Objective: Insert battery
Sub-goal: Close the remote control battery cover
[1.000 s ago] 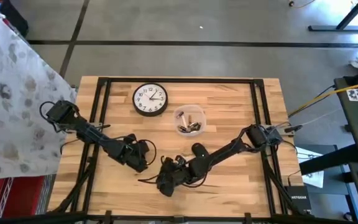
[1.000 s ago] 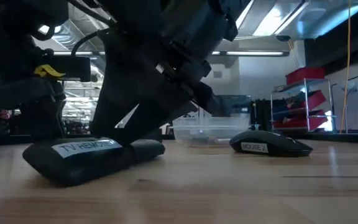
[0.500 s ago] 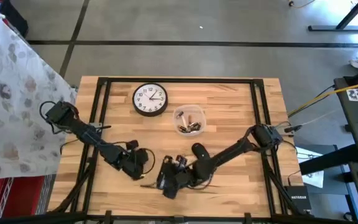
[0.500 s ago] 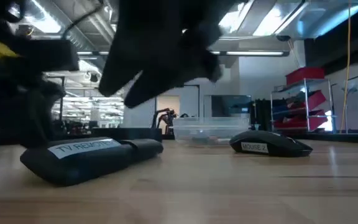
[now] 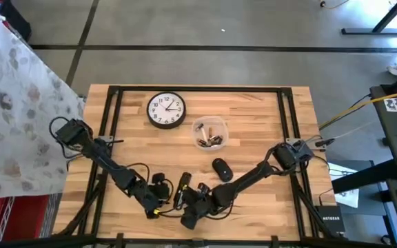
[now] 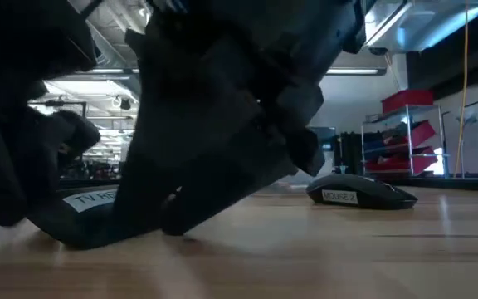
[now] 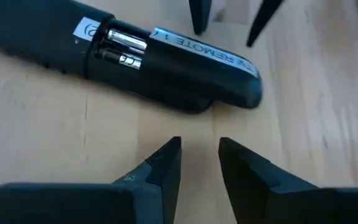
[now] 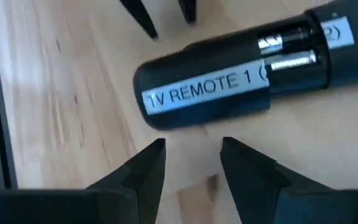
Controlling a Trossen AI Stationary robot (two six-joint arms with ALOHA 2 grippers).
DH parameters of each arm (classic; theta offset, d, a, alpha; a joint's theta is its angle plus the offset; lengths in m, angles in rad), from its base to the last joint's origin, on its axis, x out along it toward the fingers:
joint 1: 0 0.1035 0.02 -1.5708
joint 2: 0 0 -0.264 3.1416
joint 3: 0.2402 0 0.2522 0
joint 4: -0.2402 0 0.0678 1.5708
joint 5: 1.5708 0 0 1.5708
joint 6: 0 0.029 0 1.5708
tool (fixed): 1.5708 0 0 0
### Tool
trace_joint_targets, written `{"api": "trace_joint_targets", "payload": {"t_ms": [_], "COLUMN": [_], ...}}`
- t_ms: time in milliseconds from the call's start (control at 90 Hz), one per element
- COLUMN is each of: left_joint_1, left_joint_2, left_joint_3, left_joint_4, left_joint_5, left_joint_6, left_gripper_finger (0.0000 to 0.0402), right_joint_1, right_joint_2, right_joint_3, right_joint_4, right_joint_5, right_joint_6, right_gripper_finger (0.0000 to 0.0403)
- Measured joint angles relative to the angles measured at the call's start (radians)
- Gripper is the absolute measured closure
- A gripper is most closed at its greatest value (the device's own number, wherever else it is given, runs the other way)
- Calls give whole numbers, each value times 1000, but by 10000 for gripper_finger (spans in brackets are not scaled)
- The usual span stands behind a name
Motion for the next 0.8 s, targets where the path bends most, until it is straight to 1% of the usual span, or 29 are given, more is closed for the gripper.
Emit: {"api": "trace_joint_targets", "payload": {"t_ms": [133, 278, 411, 800], "left_joint_1": [4, 4, 4, 4], "left_joint_2": [11, 12, 12, 13], "left_joint_3": [0, 0, 0, 0], "left_joint_4": [18, 18, 18, 16], "left_joint_5": [-7, -7, -18, -28], "left_joint_6": [-4, -18, -24, -52], "left_gripper_finger": [306, 306, 306, 306], "right_joint_1": [1, -3, -3, -3], "right_joint_2": [0, 1, 2, 2], "right_joint_3": [-1, -4, -4, -5], "right_joint_4": [9, 51, 55, 58], "right_joint_5": [50, 66, 104, 114], "right_joint_6": [-4, -29, -35, -36], "right_gripper_finger": [256, 256, 256, 256]}}
